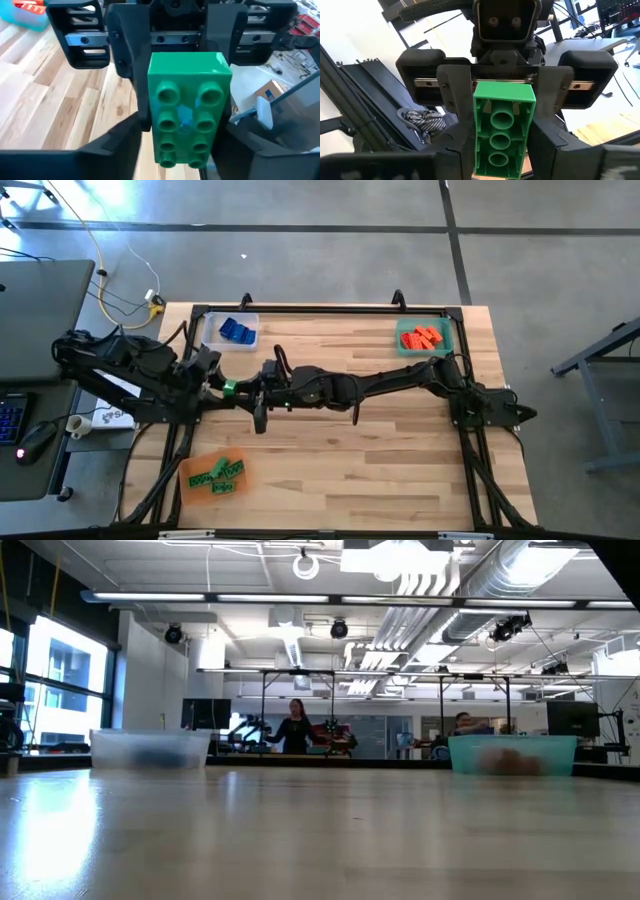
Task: Sort & place blocks by color
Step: Put the green game piece into the orange bin
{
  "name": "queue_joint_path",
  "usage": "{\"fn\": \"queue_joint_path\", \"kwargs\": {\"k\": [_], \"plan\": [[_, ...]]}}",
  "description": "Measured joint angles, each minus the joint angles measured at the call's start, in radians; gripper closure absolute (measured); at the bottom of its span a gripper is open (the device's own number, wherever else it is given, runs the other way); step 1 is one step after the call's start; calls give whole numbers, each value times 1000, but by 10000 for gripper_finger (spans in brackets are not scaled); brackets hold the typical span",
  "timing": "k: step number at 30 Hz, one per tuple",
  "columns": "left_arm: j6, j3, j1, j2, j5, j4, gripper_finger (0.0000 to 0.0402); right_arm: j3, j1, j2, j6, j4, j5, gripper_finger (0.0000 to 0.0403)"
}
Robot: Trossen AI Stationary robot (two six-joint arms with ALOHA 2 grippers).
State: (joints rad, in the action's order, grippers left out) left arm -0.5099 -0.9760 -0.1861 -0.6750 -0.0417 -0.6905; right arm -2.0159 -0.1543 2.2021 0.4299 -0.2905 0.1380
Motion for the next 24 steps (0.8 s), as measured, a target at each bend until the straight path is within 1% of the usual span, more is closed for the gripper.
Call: {"fn": "queue_joint_path", "kwargs": {"k": [5,9,12,14,16,18,19,24], "plan": [[29,0,0,1,9,2,291,0,1,0,14,1,-10,251],[51,0,0,4,11,-3,293,0,0,0,25,0,-20,223],[38,0,0,23,17,-34,293,0,1,-3,24,6,-25,211],[6,-1,-1,40,54,-93,293,1,1,-6,21,21,-36,209],[-39,-1,-18,50,90,-201,293,1,2,-14,17,46,-40,208],[-90,1,-53,48,102,-301,293,1,4,-39,17,77,-42,208],[-114,11,-77,46,100,-321,293,-1,5,-51,17,78,-42,208],[-233,162,-212,47,108,-303,293,-1,17,-83,-4,137,-37,207]]}}
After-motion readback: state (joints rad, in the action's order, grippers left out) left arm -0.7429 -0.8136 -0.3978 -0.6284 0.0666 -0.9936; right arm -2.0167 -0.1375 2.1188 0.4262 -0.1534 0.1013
